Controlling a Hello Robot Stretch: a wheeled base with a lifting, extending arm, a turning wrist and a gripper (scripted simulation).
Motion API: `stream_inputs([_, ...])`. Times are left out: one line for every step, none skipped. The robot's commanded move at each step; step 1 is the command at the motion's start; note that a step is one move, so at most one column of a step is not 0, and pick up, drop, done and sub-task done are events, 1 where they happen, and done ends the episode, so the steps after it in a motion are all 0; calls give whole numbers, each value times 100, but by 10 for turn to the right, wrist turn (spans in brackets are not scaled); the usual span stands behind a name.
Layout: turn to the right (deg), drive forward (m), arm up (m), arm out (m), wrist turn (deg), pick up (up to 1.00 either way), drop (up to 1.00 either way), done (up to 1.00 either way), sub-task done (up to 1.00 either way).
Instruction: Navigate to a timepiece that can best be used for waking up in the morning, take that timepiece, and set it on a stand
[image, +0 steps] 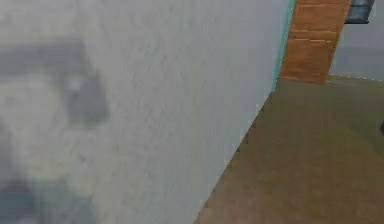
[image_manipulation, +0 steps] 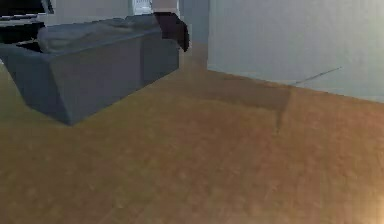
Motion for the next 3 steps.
stream_inputs([300, 0, 0, 0, 0, 0, 0, 0, 0])
stream_inputs([0, 30, 0, 0, 0, 0, 0, 0, 0])
stream_inputs([450, 0, 0, 0, 0, 0, 0, 0, 0])
